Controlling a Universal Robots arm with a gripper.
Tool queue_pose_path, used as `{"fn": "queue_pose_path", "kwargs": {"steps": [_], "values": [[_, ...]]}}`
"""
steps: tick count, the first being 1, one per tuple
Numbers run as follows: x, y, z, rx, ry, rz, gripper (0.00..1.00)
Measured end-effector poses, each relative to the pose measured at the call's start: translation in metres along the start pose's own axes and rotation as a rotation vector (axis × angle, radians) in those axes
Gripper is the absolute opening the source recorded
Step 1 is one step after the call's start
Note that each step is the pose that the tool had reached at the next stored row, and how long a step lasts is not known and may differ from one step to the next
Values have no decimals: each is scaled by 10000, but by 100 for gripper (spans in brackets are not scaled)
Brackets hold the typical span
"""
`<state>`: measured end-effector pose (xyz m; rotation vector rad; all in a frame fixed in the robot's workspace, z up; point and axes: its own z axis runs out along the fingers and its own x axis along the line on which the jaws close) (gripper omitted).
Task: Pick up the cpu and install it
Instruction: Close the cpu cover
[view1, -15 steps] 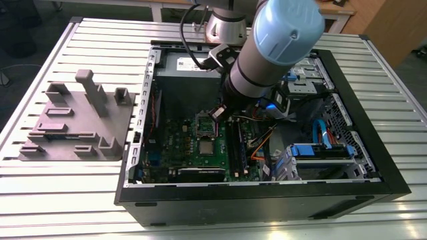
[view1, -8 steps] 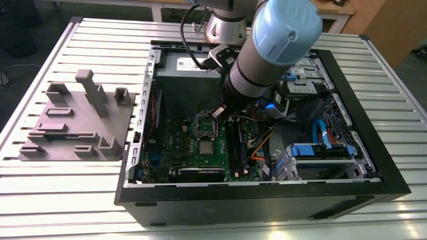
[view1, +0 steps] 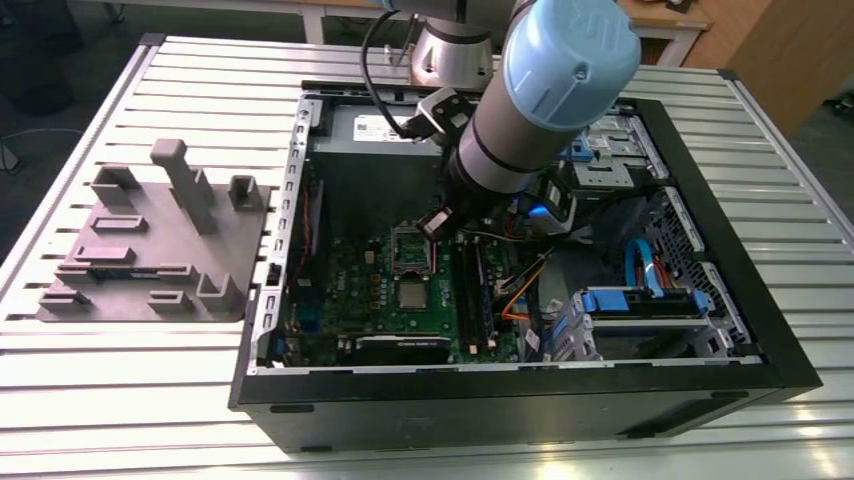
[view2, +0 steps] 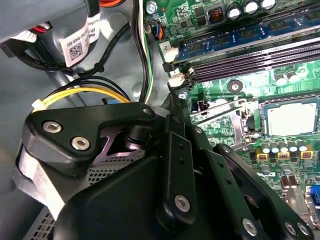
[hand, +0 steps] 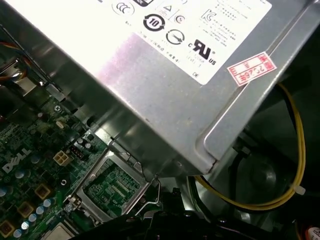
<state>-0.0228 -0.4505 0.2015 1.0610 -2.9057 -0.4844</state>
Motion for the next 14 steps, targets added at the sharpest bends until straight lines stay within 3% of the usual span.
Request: {"fn": "queue_pose_path", "kwargs": {"steps": [14], "values": [[14,-3,48,-21,-12,-5,10]]}}
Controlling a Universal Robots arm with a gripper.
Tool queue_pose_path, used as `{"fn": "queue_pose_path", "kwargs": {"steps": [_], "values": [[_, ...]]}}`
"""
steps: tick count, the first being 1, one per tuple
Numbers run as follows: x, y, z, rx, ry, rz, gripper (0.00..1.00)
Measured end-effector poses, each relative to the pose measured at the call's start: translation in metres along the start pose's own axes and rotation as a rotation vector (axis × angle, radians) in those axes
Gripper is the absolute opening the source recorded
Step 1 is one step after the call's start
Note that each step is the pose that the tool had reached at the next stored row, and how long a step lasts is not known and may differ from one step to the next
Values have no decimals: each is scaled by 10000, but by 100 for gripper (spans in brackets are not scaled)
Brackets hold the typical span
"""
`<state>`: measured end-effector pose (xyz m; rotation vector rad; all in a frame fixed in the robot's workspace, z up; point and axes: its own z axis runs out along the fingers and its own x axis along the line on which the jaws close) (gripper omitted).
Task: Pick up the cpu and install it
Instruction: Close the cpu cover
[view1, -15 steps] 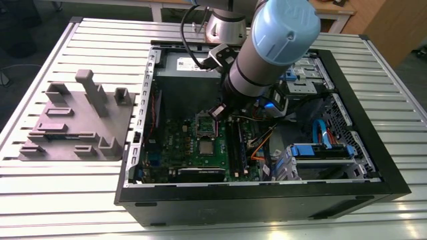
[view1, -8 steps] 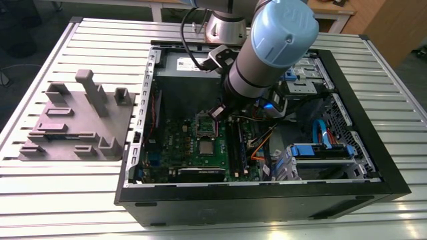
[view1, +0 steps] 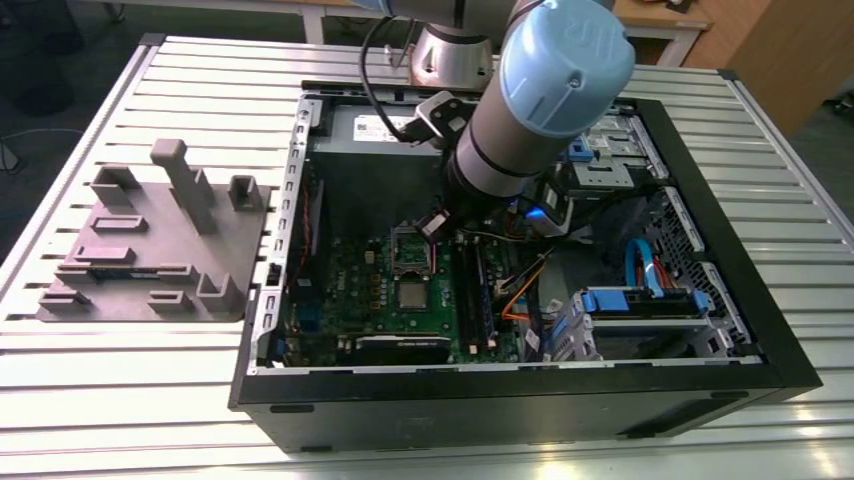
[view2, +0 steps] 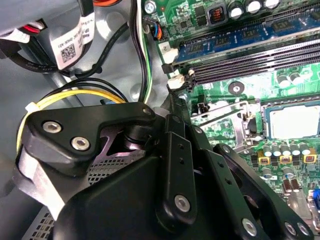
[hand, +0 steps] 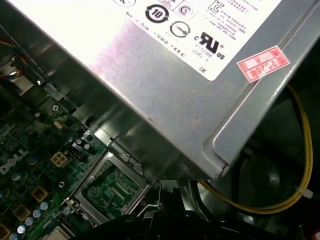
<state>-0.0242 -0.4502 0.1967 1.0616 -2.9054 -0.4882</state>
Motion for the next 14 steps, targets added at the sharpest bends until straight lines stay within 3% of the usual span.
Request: {"fn": "queue_pose_path", "kwargs": {"steps": [3,9,14], "values": [[5,6,-1,21,17,3,10],[5,14,-25,259,213,38,10],[5,28,-60,298,245,45,10]]}}
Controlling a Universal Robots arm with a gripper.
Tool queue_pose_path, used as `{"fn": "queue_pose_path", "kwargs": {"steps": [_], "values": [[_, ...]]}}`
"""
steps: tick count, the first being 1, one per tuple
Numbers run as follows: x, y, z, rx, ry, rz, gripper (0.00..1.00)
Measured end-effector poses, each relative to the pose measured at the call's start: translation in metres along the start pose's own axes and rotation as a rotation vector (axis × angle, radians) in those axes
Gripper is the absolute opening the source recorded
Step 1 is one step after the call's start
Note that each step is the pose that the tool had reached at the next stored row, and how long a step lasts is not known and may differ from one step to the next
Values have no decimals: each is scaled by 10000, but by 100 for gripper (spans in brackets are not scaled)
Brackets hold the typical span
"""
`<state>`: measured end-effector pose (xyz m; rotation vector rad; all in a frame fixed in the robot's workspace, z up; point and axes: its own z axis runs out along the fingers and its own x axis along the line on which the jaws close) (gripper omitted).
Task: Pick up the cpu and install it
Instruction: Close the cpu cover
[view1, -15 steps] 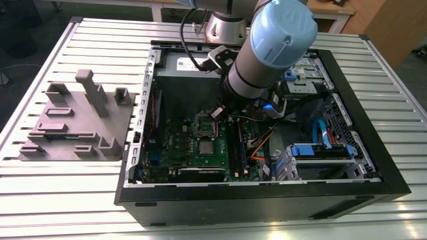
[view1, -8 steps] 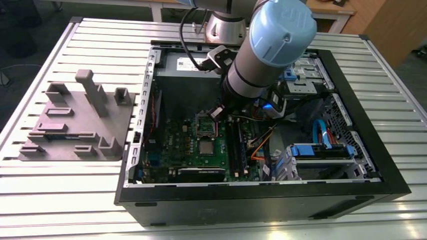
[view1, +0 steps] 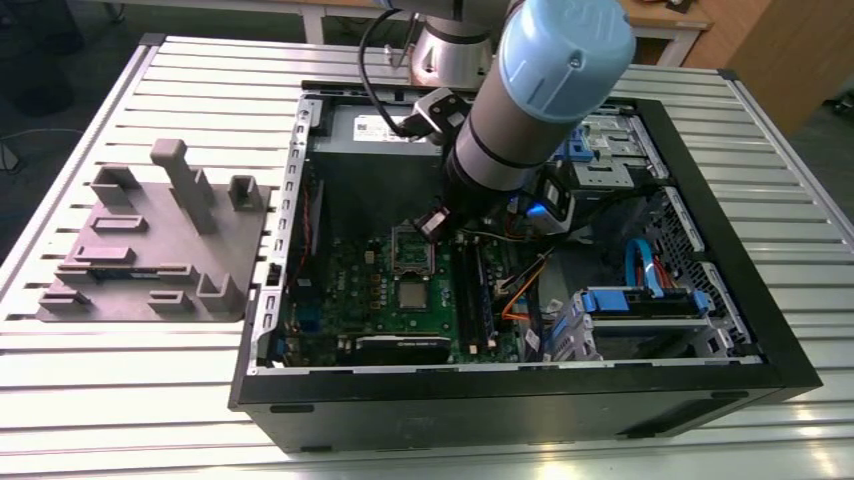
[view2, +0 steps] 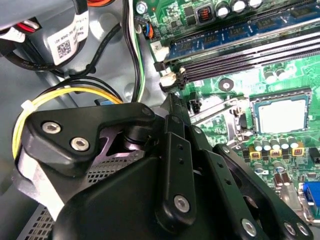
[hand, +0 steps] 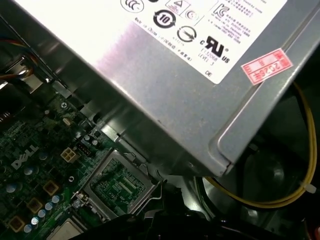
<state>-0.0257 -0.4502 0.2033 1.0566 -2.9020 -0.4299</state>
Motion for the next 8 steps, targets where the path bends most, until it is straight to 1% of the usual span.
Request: {"fn": "queue_pose_path", "kwargs": {"steps": [3,6,7,8], "values": [[0,8,-20,37,28,6,10],[5,13,-27,163,132,25,10],[5,14,-28,195,159,29,10],[5,14,-29,202,165,29,10]]}}
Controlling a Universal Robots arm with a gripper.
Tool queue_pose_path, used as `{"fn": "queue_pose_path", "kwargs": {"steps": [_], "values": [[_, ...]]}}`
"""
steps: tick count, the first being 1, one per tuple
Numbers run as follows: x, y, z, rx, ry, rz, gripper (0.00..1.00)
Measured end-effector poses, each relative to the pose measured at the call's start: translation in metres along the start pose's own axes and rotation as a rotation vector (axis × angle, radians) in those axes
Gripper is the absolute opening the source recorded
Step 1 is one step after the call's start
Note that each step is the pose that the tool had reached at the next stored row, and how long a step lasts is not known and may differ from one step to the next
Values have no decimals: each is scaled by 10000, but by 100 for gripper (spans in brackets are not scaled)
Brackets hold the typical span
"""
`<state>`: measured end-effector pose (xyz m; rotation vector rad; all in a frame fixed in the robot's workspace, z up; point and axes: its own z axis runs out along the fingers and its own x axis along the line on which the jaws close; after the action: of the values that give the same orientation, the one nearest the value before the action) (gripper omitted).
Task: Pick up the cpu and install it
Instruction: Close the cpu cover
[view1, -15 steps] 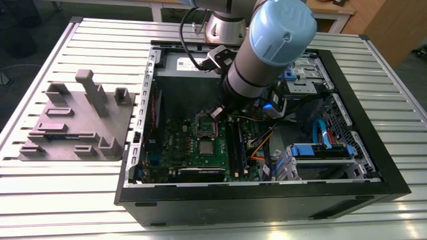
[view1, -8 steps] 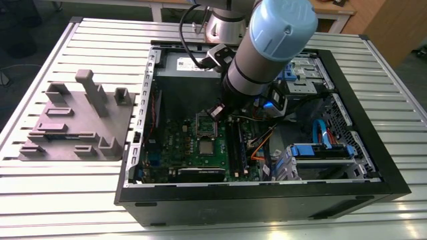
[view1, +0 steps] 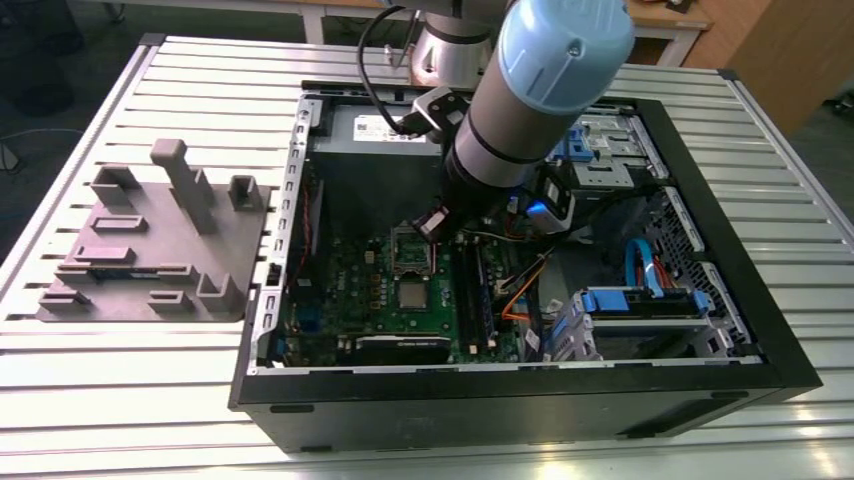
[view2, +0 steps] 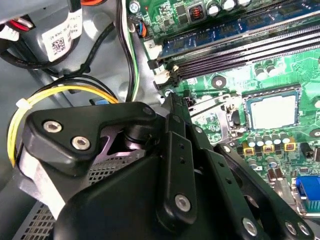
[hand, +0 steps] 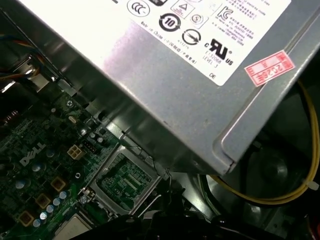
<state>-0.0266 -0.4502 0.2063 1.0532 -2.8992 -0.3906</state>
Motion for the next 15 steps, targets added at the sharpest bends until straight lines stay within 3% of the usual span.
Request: {"fn": "queue_pose_path", "kwargs": {"steps": [2,3,6,7,10,15], "values": [[0,1,-1,-13,-11,-2,10],[-3,0,-1,-67,-53,-9,10],[-15,-9,-2,-347,-266,-47,10],[-19,-14,0,-383,-297,-52,10],[-20,-32,56,-444,-344,-61,10],[-21,-35,73,-527,-414,-76,10]]}}
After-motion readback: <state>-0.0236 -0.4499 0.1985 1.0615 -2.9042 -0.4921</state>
